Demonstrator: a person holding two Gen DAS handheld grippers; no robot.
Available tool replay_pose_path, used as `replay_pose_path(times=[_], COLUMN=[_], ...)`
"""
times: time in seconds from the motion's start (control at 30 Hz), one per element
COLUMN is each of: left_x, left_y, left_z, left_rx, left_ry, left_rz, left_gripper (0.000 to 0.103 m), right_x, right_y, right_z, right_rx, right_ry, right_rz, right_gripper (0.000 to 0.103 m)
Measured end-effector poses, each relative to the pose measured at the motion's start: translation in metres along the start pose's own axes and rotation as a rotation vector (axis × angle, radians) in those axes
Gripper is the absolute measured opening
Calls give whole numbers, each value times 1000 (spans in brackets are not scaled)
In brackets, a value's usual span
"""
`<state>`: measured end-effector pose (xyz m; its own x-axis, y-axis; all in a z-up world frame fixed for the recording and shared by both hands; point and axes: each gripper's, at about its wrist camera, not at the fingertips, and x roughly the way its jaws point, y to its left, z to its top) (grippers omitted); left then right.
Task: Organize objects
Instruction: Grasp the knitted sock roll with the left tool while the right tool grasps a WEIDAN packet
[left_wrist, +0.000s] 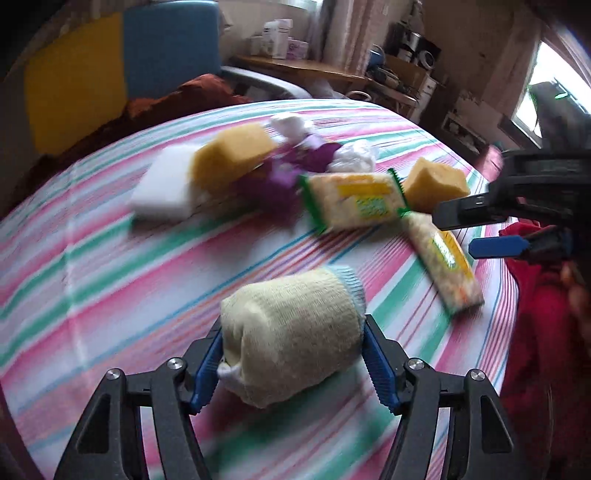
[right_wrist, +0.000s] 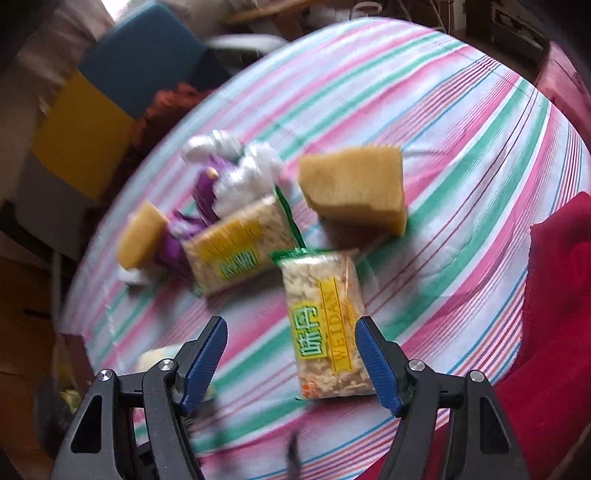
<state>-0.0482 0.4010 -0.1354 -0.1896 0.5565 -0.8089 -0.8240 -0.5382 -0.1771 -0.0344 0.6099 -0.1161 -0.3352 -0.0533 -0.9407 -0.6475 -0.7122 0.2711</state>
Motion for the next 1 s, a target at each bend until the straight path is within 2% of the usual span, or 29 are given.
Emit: replay_pose_path(times=[0.3, 0.33, 0.4, 0.5, 0.63, 0.73, 0.87, 1.0], left_x=[-38, -38, -40, -48, -64, -81, -123, -159], left_y=[25, 25, 25, 31, 41, 48, 57, 61], left_z=[-47, -48, -51, -56, -66, -73, -78, -79], left_rx=[-40, -32, -23, -41, -75, -94, -110, -120], left_ry=[-64, -65, -68, -70, -66, -85, -170, -243], left_rz=[63, 69, 83, 93, 143, 183, 260, 335], left_gripper=[69, 69, 69, 67, 66, 66, 66, 67], right_x=[31, 34, 44, 52, 52, 52, 54, 60], right_y=[12, 14, 22, 38, 50, 57, 70, 93], right_z=[1, 1, -1, -6, -13, -19, -28, -42], right_rx=[-58, -70, -122, -224, -285, -331, -410, -516], right_ry=[150, 167, 216, 233, 204, 199, 196, 192], right_rz=[-177, -185, -223, -299, -307, -289, -273, -209], right_gripper=[73, 70, 67, 65, 50, 49, 49, 49])
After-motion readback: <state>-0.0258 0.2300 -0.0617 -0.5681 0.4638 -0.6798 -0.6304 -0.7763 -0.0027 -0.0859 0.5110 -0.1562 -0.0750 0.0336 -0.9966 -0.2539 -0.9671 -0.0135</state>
